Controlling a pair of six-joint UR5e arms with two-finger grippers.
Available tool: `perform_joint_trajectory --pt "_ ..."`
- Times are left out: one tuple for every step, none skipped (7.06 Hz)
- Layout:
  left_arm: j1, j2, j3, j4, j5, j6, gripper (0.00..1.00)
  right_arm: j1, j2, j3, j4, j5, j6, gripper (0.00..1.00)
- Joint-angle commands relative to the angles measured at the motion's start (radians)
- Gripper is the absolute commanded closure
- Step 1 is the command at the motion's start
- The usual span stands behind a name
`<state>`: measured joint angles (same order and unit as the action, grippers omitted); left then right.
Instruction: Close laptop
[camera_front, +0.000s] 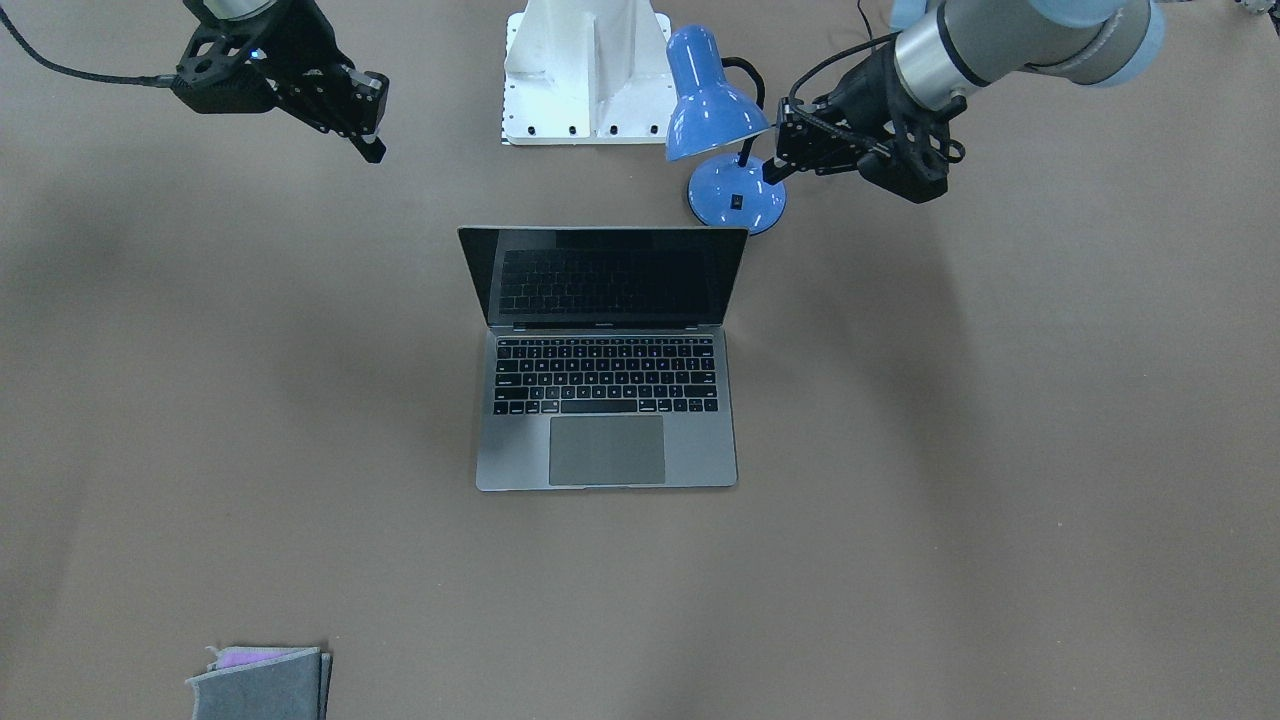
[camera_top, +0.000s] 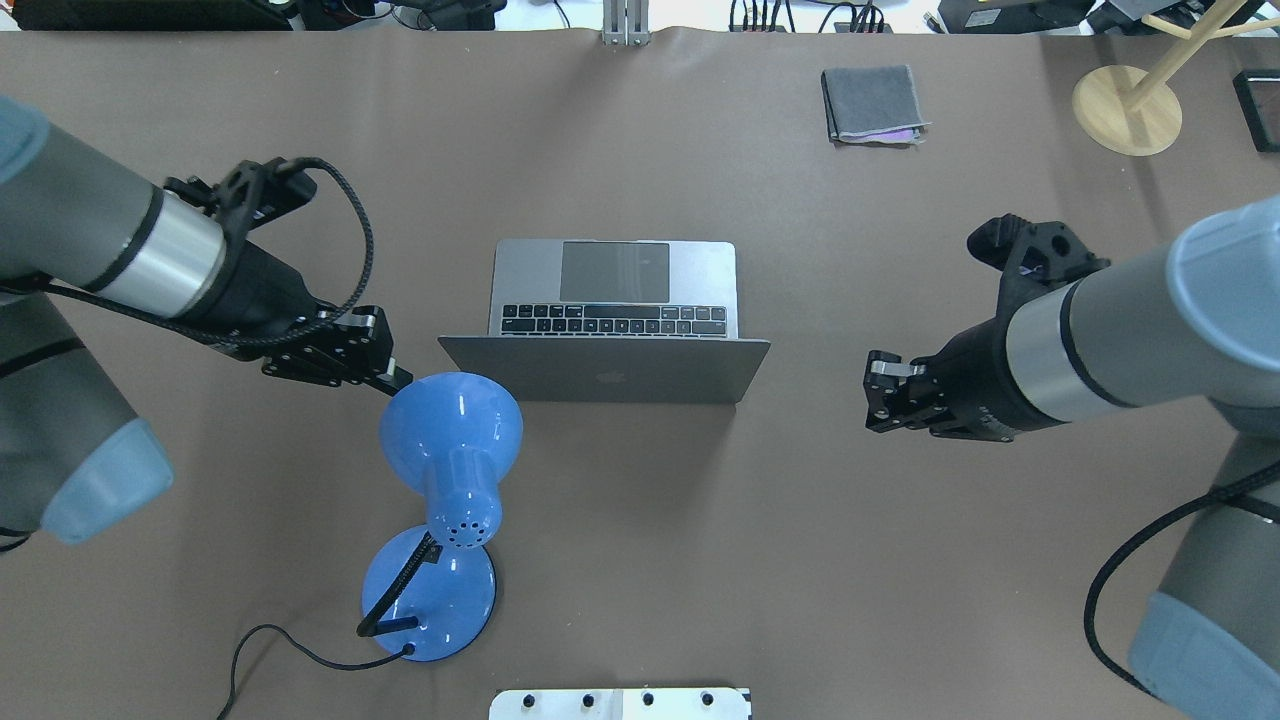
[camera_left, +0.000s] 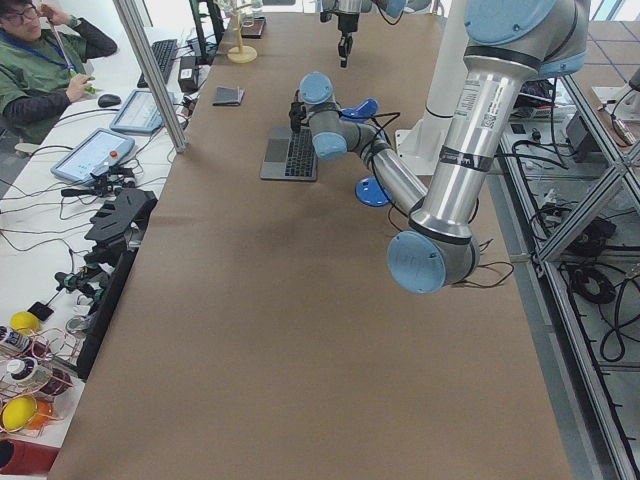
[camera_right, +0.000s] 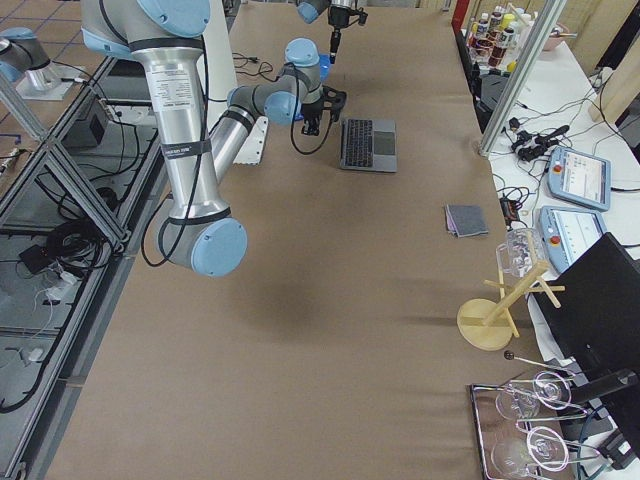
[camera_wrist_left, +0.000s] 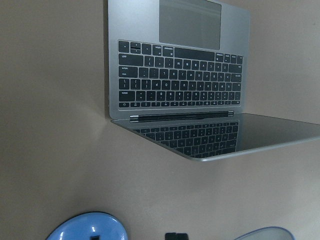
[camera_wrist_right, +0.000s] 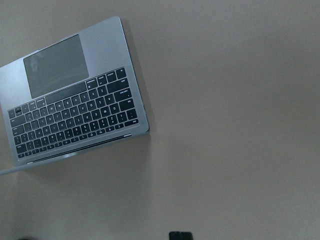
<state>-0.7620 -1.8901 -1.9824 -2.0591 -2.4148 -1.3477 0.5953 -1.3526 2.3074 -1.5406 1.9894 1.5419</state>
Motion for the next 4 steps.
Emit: perform_joint_trajectory --pt "0.059 -0.011 0.002 0.002 0.066 -0.022 1.00 -0.075 0.044 0.000 -0.024 -0.052 0.068 1.00" --pt "0.064 -0.010 0.002 0.002 0.071 -0.022 1.00 -0.110 0.117 -0.005 -0.099 -0.091 0.069 1.00" --pt "0.067 -0.010 0.002 0.002 0.072 -0.022 1.00 -0.129 0.169 -0.014 -0.149 -0.107 0.069 1.00" --pt "0.067 -0.012 0.004 0.002 0.071 -0.021 1.00 -0.132 0.176 -0.019 -0.151 -0.113 0.069 1.00"
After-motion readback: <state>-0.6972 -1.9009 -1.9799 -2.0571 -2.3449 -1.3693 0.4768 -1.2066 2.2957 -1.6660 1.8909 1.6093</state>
